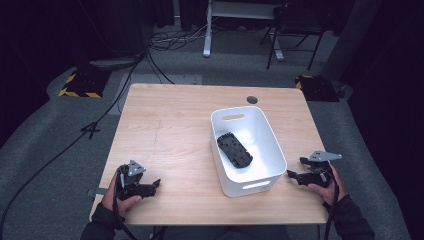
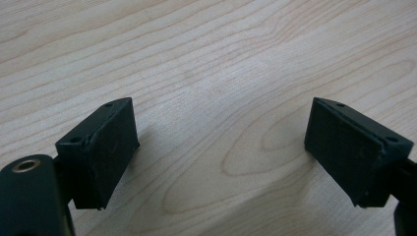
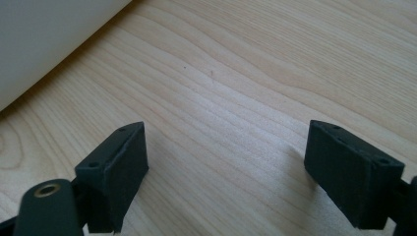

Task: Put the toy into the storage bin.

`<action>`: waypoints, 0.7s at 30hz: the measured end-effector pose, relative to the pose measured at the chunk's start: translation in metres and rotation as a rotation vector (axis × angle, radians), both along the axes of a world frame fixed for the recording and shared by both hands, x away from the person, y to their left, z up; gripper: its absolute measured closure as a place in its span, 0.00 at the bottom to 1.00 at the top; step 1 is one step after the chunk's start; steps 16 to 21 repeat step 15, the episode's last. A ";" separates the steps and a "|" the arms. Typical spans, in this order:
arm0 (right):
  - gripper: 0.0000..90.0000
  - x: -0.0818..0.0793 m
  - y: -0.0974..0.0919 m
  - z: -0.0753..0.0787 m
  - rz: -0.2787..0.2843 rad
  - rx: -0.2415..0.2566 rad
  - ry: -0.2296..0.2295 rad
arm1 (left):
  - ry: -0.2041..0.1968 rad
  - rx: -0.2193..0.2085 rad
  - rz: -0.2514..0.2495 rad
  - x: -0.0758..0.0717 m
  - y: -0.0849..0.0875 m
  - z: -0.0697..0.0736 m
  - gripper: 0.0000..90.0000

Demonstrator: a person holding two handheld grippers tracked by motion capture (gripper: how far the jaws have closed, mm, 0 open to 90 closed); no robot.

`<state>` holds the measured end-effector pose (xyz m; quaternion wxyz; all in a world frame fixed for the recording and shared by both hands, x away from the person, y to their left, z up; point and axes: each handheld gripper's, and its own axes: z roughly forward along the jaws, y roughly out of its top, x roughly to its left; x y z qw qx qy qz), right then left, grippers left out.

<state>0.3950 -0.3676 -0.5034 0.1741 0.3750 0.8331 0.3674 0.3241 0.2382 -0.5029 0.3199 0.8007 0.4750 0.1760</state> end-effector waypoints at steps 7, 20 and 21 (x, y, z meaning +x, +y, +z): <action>0.18 0.000 0.000 0.000 0.000 0.000 0.000 | -0.002 0.006 0.003 0.000 0.000 0.000 0.14; 0.18 0.000 0.000 0.000 0.000 0.000 0.000 | -0.002 0.006 0.003 0.000 0.000 0.000 0.14; 0.18 0.000 0.000 0.000 0.000 0.000 0.000 | -0.002 0.006 0.003 0.000 0.000 0.000 0.14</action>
